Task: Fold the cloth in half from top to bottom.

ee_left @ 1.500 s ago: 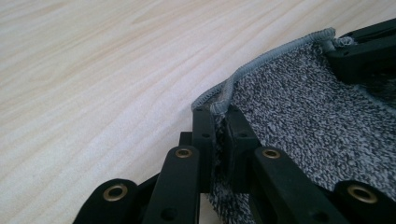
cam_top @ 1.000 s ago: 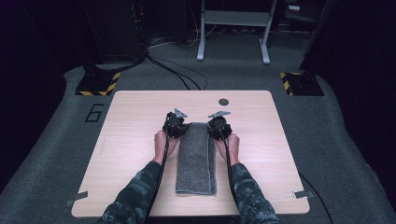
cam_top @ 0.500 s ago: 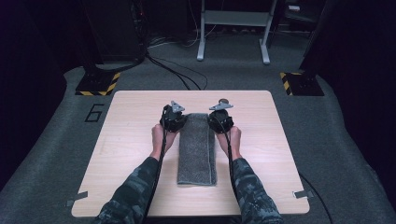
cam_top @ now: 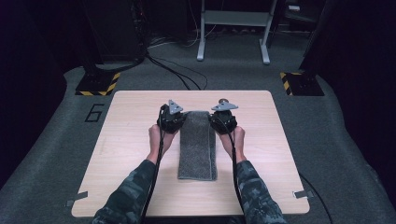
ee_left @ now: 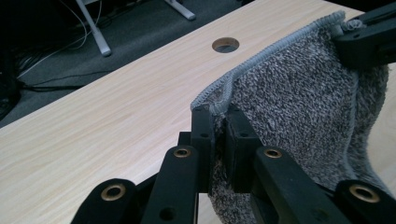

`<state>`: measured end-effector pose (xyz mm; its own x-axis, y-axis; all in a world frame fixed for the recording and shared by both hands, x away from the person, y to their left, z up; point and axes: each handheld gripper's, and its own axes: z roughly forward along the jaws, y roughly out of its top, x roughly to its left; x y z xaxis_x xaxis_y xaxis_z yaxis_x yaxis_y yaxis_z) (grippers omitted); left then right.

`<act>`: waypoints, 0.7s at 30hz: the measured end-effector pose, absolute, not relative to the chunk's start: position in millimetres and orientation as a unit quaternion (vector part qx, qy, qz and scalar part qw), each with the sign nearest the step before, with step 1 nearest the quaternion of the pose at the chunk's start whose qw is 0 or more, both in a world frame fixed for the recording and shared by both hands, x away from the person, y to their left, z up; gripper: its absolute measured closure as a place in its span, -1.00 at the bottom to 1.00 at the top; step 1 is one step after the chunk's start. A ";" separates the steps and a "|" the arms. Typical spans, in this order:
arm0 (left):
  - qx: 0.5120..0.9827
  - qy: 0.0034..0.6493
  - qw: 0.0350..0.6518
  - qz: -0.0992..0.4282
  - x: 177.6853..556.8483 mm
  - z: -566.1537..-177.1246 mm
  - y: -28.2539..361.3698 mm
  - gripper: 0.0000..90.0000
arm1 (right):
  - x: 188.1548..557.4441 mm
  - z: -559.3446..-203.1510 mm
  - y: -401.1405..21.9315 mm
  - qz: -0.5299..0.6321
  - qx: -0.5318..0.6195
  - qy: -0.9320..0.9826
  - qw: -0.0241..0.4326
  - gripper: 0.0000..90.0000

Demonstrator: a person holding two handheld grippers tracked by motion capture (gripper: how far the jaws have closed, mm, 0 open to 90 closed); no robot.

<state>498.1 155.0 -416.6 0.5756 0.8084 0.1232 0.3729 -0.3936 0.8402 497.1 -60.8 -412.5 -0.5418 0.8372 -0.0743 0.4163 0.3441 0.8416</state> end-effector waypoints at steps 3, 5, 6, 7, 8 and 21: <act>0.791 0.371 0.406 0.265 490.5 -416.6 155.5 0.84 | 487.0 -412.0 -62.8 0.411 0.398 0.778 0.258 0.89; 0.792 0.369 0.408 0.265 486.0 -418.5 156.0 0.83 | 480.3 -412.5 -63.5 0.412 0.395 0.779 0.258 0.89; 0.792 0.369 0.407 0.265 483.4 -419.7 156.1 0.83 | 476.6 -413.1 -63.4 0.413 0.397 0.779 0.255 0.89; 0.794 0.367 0.407 0.264 480.8 -420.8 156.5 0.83 | 473.3 -413.9 -63.8 0.414 0.394 0.780 0.254 0.89; 0.795 0.366 0.409 0.260 478.1 -422.1 157.3 0.82 | 470.3 -414.9 -64.1 0.412 0.393 0.782 0.253 0.89; 0.810 0.363 0.398 0.231 448.6 -442.7 159.5 0.79 | 434.2 -435.5 -67.7 0.405 0.375 0.799 0.240 0.89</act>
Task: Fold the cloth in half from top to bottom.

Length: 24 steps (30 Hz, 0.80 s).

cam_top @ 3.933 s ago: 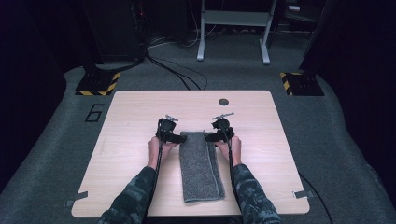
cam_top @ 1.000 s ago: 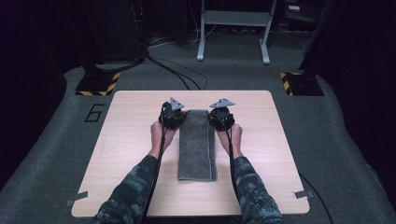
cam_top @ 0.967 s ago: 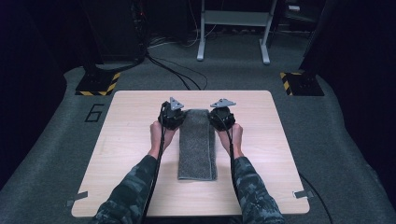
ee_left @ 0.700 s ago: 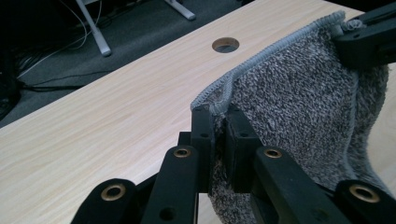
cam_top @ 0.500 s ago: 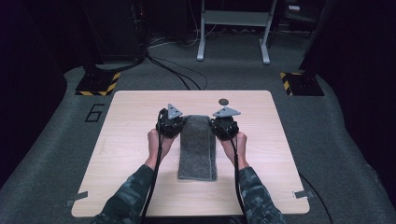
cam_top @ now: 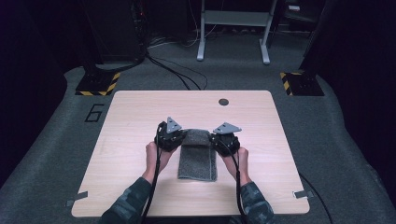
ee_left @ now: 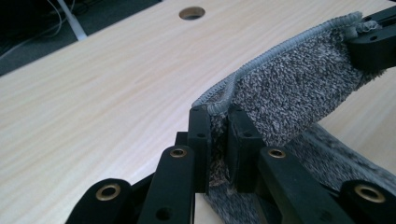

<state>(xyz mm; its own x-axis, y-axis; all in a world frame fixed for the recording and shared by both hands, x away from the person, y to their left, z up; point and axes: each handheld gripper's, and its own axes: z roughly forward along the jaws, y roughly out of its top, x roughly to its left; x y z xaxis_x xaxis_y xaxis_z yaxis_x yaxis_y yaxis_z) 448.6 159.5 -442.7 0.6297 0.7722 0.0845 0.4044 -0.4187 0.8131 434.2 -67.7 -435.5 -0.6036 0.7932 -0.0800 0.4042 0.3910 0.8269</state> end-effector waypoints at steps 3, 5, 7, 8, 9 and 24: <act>0.814 0.362 0.393 0.229 442.9 -448.7 159.2 0.79 | 426.5 -441.3 -66.9 0.402 0.373 0.802 0.236 0.88; 0.819 0.360 0.387 0.224 439.5 -452.9 159.0 0.79 | 421.6 -446.2 -67.5 0.396 0.368 0.808 0.235 0.88; 0.821 0.359 0.385 0.222 435.5 -457.5 158.5 0.78 | 418.4 -449.9 -67.6 0.394 0.368 0.809 0.233 0.88; 0.820 0.358 0.386 0.223 433.9 -460.2 158.2 0.77 | 416.7 -451.9 -68.0 0.393 0.367 0.811 0.232 0.88; 0.822 0.358 0.384 0.219 432.3 -461.9 158.9 0.77 | 414.9 -454.0 -68.8 0.390 0.366 0.813 0.230 0.87; 0.829 0.364 0.377 0.196 407.3 -489.8 162.5 0.73 | 390.6 -485.6 -71.7 0.366 0.362 0.831 0.211 0.84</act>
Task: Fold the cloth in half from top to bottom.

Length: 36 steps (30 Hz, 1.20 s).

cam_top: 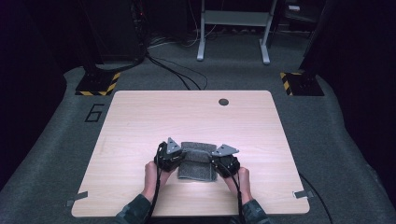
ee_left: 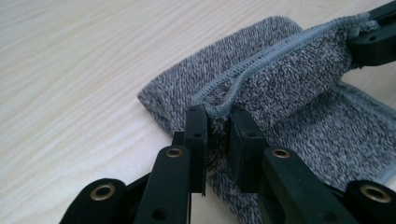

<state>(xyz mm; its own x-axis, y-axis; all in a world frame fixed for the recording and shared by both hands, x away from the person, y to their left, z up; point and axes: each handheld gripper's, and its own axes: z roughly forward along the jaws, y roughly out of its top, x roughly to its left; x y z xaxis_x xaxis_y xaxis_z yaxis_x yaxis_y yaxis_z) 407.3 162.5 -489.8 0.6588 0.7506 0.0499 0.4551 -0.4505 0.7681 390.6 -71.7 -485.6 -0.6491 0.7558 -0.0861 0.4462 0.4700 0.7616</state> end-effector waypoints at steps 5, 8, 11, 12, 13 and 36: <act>0.836 0.361 0.371 0.184 401.4 -493.5 165.6 0.66 | 384.9 -490.9 -72.6 0.361 0.357 0.837 0.202 0.81; 0.836 0.360 0.375 0.176 396.6 -493.9 166.1 0.51 | 380.1 -492.7 -73.4 0.358 0.356 0.841 0.194 0.70; 0.838 0.360 0.378 0.160 388.9 -493.9 166.6 0.29 | 373.3 -492.2 -77.3 0.360 0.358 0.841 0.188 0.55; 0.840 0.357 0.375 0.160 385.7 -493.1 167.4 0.22 | 371.3 -491.8 -78.9 0.362 0.360 0.840 0.183 0.51; 0.837 0.361 0.380 0.158 381.0 -491.5 169.0 0.09 | 369.2 -491.4 -82.4 0.362 0.355 0.842 0.185 0.47; 0.843 0.408 0.316 0.153 404.4 -508.4 182.4 -0.42 | 390.6 -509.6 -83.4 0.319 0.431 0.830 0.156 -0.48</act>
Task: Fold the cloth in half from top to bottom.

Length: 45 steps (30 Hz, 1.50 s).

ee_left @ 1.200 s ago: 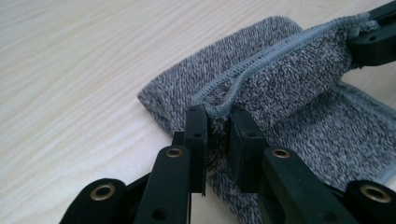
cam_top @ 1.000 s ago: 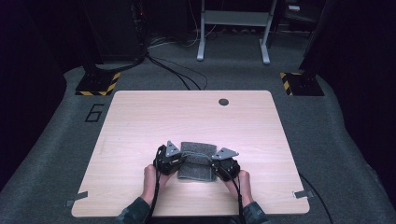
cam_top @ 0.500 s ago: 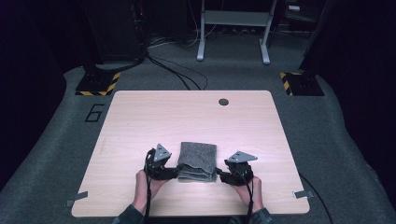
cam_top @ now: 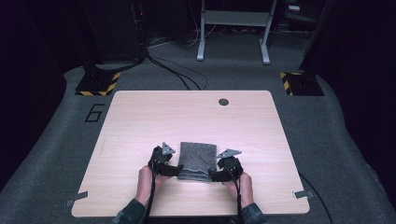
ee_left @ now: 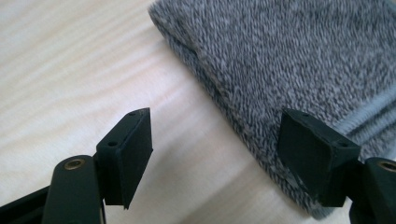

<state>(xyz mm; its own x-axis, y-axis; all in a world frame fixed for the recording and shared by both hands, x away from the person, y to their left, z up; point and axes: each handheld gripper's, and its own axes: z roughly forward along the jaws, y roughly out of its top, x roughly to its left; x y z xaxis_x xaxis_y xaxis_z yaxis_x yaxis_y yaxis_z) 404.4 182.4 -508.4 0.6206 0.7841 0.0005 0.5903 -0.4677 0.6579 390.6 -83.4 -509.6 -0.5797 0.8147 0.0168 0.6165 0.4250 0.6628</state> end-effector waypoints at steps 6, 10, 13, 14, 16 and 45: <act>0.838 0.414 0.319 0.156 399.9 -513.6 180.7 -0.43 | 393.2 -516.0 -93.3 0.310 0.438 0.829 0.158 -0.54; 0.835 0.418 0.321 0.158 399.3 -515.5 178.0 -0.44 | 397.2 -517.1 -97.5 0.307 0.440 0.830 0.155 -0.65; 0.836 0.418 0.320 0.156 399.4 -516.2 177.5 -0.48 | 400.6 -517.3 -100.3 0.306 0.437 0.831 0.157 -0.68; 0.835 0.420 0.319 0.156 398.9 -516.1 176.9 -0.49 | 400.8 -517.1 -100.6 0.304 0.443 0.830 0.153 -0.68; 0.834 0.419 0.322 0.160 398.1 -516.7 176.9 -0.49 | 401.9 -517.4 -102.9 0.304 0.440 0.831 0.154 -0.71; 0.788 0.487 0.320 0.200 376.3 -524.6 248.5 -0.92 | 374.3 -529.9 -191.8 0.327 0.509 0.766 0.217 -0.97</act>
